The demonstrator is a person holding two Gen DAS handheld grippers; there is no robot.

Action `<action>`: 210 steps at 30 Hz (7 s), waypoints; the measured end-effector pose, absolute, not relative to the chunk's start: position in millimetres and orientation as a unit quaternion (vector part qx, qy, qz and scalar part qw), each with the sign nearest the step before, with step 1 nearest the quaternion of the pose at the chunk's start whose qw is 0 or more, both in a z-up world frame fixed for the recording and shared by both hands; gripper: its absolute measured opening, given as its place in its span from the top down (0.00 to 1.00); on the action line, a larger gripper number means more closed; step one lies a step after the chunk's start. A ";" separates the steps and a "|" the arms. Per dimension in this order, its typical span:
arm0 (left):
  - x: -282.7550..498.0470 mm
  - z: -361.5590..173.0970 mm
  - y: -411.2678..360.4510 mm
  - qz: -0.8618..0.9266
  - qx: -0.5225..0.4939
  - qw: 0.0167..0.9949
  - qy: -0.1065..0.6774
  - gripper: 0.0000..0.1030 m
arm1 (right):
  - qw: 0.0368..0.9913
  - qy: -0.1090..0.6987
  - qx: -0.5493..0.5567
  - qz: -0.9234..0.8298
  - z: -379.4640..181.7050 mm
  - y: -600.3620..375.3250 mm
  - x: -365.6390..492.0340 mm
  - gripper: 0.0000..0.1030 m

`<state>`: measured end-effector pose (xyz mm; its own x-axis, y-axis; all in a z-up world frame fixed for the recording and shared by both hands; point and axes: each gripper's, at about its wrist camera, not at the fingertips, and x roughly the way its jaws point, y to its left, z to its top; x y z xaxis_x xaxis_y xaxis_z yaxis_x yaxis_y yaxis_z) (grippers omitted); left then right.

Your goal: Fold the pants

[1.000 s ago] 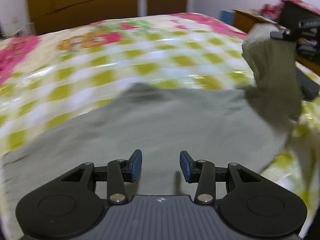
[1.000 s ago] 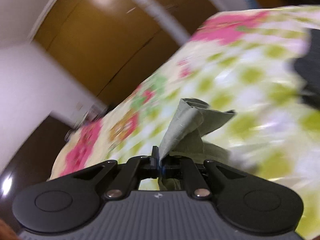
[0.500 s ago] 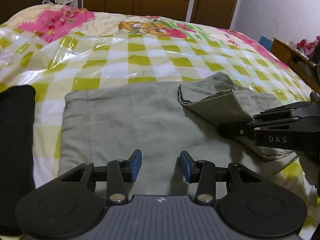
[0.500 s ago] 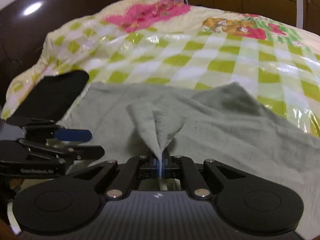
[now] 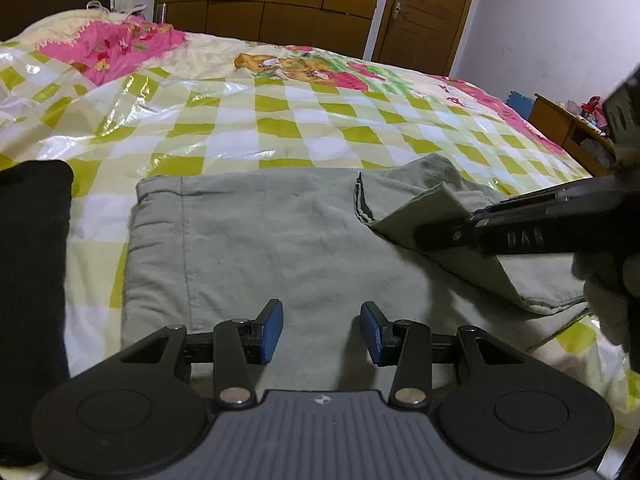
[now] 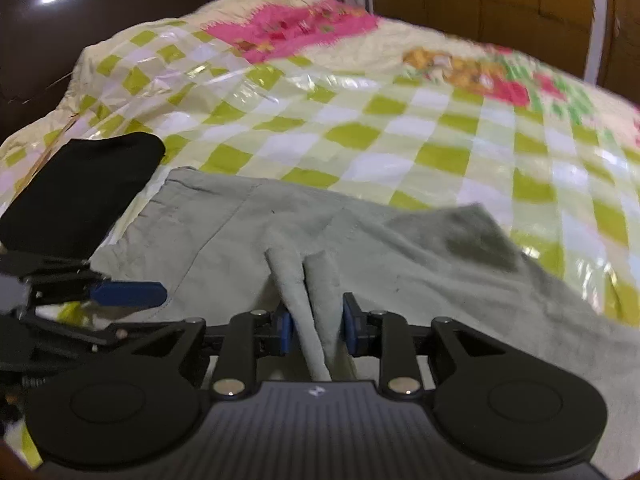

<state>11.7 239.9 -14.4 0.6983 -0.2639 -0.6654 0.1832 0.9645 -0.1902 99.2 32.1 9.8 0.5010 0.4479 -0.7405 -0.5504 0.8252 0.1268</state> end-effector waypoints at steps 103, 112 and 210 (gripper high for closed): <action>51.4 -7.8 118.3 -0.196 0.036 0.878 0.435 0.44 | 0.767 0.492 0.306 0.276 -33.1 -187.1 156.9 0.95; 61.9 5.0 27.4 -0.247 0.073 0.888 0.381 0.43 | 0.801 0.472 0.326 0.168 -24.7 -295.1 127.7 0.95; -4.8 -3.5 178.8 -0.119 -0.127 0.875 0.452 0.41 | 0.699 0.469 -0.131 0.524 16.2 47.2 224.1 0.57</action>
